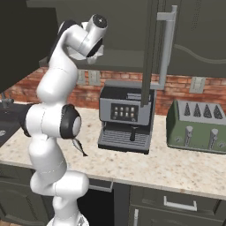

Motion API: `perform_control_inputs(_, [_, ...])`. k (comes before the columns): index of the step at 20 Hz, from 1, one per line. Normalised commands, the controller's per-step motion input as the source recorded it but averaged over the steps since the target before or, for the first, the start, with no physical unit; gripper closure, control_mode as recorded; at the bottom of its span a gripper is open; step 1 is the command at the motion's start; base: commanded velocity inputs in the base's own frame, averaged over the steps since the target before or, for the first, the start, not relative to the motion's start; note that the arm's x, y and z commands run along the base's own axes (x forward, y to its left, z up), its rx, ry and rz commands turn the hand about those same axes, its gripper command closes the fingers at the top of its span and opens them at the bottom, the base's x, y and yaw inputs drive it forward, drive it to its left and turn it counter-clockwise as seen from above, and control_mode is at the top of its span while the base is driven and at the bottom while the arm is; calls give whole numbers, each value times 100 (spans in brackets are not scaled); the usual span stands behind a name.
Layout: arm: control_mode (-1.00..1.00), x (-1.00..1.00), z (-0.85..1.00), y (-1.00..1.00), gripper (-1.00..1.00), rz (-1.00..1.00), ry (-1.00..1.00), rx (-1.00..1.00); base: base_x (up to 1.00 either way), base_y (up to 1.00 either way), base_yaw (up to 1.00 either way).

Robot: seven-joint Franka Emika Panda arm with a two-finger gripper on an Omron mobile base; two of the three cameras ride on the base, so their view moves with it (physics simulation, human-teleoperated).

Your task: Retrieve the tupperware from the cabinet, then place the raw meat into the tupperware to avoid contamination.

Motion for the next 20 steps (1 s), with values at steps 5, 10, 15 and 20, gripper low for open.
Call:
perform_control_inputs(5, [-100, 46, -10, 0, -100, 0, 0, -4, 0, 0, 0])
perform_control_inputs(10, [-100, 22, -13, 2, -100, 1, 1, -1, 0, 0, 0])
perform_control_inputs(15, [-100, 8, -24, 6, -100, 2, 4, 0, 0, 0, 0])
perform_control_inputs(20, [-100, 7, -26, 11, 100, 2, 3, 0, 0, 0, 0])
